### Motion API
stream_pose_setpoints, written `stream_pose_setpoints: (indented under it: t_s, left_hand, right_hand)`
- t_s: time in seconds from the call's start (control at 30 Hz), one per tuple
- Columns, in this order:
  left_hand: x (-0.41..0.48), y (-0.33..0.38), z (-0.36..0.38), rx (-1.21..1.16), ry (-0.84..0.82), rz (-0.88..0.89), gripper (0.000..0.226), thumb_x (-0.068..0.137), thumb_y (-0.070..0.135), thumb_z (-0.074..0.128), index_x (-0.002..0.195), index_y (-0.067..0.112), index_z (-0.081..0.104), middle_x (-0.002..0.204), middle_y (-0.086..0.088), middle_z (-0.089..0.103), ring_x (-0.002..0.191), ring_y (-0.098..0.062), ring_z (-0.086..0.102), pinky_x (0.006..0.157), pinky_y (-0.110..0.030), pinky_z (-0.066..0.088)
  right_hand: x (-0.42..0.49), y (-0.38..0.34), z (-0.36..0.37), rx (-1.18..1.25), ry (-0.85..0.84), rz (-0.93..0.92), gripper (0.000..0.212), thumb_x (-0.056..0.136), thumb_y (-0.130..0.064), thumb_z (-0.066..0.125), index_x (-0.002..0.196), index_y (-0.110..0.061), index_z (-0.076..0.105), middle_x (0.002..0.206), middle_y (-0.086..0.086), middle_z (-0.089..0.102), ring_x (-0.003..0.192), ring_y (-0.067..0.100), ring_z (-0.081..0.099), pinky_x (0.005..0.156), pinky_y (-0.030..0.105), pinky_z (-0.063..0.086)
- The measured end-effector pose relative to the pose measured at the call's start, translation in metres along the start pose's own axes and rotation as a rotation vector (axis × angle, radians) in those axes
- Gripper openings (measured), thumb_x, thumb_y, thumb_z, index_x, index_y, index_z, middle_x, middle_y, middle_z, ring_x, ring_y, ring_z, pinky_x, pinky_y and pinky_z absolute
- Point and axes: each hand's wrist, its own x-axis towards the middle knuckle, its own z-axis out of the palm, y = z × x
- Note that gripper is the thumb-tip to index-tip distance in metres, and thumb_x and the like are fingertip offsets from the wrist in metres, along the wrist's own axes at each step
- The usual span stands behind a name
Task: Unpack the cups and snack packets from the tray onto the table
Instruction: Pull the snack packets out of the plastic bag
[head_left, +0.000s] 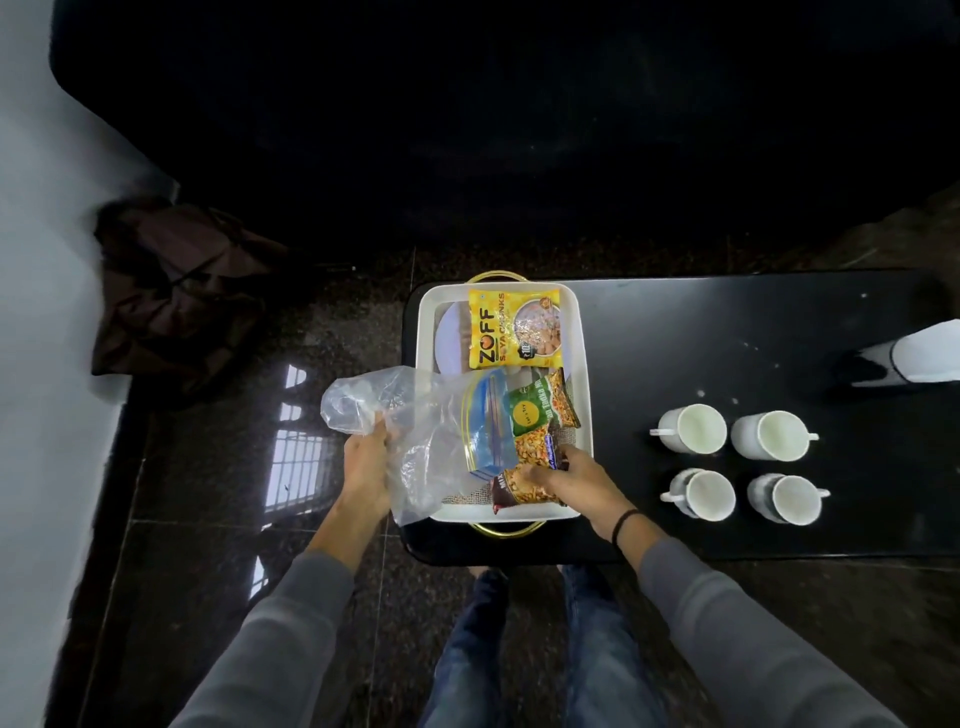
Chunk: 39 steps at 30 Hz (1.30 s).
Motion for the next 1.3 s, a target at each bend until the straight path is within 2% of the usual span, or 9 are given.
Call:
stream_pose_setpoints:
  t_s: [0.17,0.33,0.47,0.53,0.67,0.8,0.97,1.13,1.3]
  left_hand:
    - [0.003,-0.005,-0.003,0.030,0.024,-0.032,0.048,0.105,0.040,0.049,0.115,-0.003,0.068,0.102,-0.015,0.063,0.093,-0.026,0.059,0.095,-0.049,0.053]
    - [0.006,-0.007,-0.002,0.016,0.004,-0.015,0.045,0.106,0.038,0.048,0.116,0.000,0.070,0.109,-0.014,0.072,0.089,-0.023,0.067,0.089,-0.042,0.056]
    - [0.008,-0.007,0.000,0.008,0.001,0.001,0.043,0.106,0.038,0.048,0.116,0.001,0.069,0.115,-0.013,0.074,0.087,-0.020,0.070,0.081,-0.037,0.060]
    - [0.009,-0.008,0.001,-0.022,-0.011,0.000,0.045,0.107,0.037,0.048,0.119,-0.001,0.069,0.118,-0.016,0.074,0.102,-0.028,0.072,0.094,-0.047,0.058]
    - [0.010,-0.009,0.001,-0.050,-0.003,0.003,0.040,0.106,0.035,0.049,0.114,0.001,0.070,0.117,-0.017,0.074,0.106,-0.031,0.071,0.100,-0.051,0.055]
    - [0.015,-0.013,-0.003,-0.050,-0.002,-0.002,0.044,0.106,0.036,0.050,0.120,-0.002,0.068,0.117,-0.019,0.074,0.109,-0.035,0.071,0.100,-0.052,0.055]
    - [0.021,-0.015,-0.006,-0.061,0.017,-0.009,0.045,0.104,0.038,0.054,0.123,-0.001,0.065,0.118,-0.019,0.072,0.106,-0.034,0.070,0.099,-0.054,0.055]
    - [0.014,-0.011,-0.005,-0.061,0.003,-0.003,0.036,0.104,0.036,0.054,0.103,0.004,0.071,0.095,-0.011,0.075,0.085,-0.027,0.072,0.093,-0.051,0.058]
    - [-0.010,0.000,0.004,-0.040,-0.020,0.001,0.038,0.104,0.036,0.054,0.107,0.001,0.070,0.110,-0.018,0.073,0.098,-0.032,0.071,0.092,-0.050,0.058]
  right_hand:
    - [0.005,0.013,-0.001,-0.211,0.118,0.048,0.036,0.093,-0.033,0.073,0.105,-0.001,0.065,0.111,0.016,0.071,0.089,0.026,0.064,0.067,0.032,0.046]
    - [0.007,0.011,-0.006,-0.375,0.252,-0.012,0.024,0.090,-0.016,0.071,0.104,0.003,0.069,0.108,0.019,0.071,0.100,0.033,0.069,0.076,0.032,0.051]
    - [0.008,-0.002,-0.007,-0.172,0.387,-0.150,0.027,0.093,-0.016,0.071,0.113,-0.001,0.060,0.100,0.010,0.068,0.087,0.021,0.067,0.060,0.014,0.047]
    - [0.010,-0.010,-0.006,-0.074,0.401,-0.200,0.024,0.094,-0.017,0.071,0.114,-0.006,0.062,0.095,0.003,0.068,0.080,0.013,0.064,0.059,0.008,0.043]
    - [0.021,-0.026,0.006,0.311,0.168,-0.011,0.021,0.096,-0.010,0.068,0.115,-0.002,0.067,0.095,0.012,0.077,0.079,0.021,0.075,0.084,0.036,0.063]
    - [0.028,-0.041,0.019,0.665,-0.026,0.103,0.018,0.101,0.000,0.056,0.113,0.012,0.063,0.084,0.013,0.068,0.063,0.017,0.060,0.061,0.023,0.054]
    - [0.028,-0.048,0.025,0.761,-0.112,0.118,0.017,0.105,-0.004,0.050,0.097,-0.005,0.065,0.097,0.012,0.074,0.062,0.016,0.058,0.053,0.021,0.051]
    - [0.016,-0.044,0.016,0.553,-0.125,0.088,0.036,0.109,-0.029,0.049,0.126,-0.001,0.063,0.124,0.016,0.073,0.069,0.018,0.061,0.058,0.026,0.050]
    - [-0.019,-0.051,-0.005,0.603,-0.195,-0.006,0.057,0.100,-0.065,0.043,0.133,-0.022,0.058,0.121,0.005,0.072,0.097,0.022,0.070,0.076,0.035,0.058]
